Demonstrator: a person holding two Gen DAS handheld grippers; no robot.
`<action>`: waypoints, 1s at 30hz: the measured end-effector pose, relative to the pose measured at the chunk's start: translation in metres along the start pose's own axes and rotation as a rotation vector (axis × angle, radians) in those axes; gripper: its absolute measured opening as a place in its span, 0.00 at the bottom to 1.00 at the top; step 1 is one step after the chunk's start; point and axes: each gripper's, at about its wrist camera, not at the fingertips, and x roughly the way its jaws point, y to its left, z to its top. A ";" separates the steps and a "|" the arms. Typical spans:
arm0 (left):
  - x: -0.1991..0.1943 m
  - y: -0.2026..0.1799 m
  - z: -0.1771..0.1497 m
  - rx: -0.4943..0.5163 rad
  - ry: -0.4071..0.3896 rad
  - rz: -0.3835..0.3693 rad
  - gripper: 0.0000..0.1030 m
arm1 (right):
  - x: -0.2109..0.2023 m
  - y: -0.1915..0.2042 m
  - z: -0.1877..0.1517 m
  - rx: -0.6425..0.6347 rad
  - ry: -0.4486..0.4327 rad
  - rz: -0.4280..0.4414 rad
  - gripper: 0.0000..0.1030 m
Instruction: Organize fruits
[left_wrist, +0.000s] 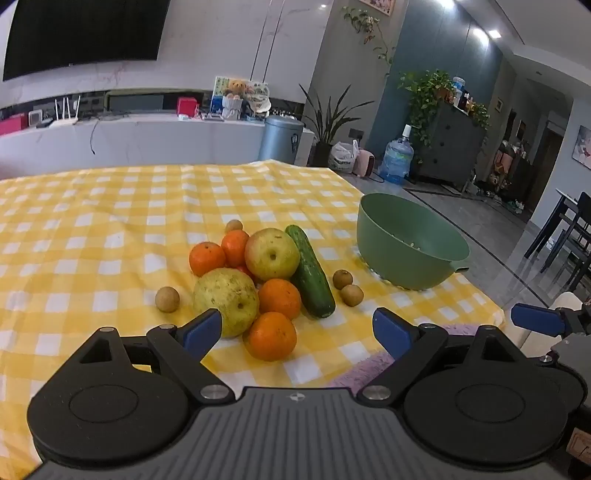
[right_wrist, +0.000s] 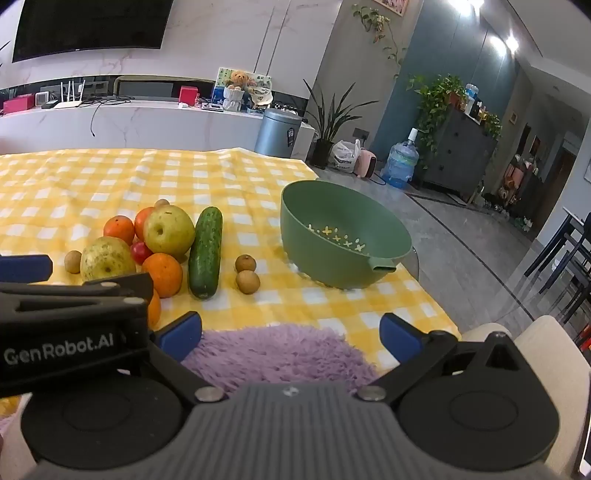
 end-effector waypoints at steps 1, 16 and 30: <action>-0.001 0.000 0.000 -0.001 0.000 0.000 1.00 | 0.000 -0.001 0.000 0.005 -0.003 0.003 0.96; 0.003 0.003 0.000 -0.015 0.027 -0.005 1.00 | 0.000 0.001 -0.001 0.001 0.005 0.002 0.96; 0.004 0.002 0.002 -0.012 0.036 0.000 1.00 | 0.002 0.001 0.000 -0.001 0.010 0.007 0.96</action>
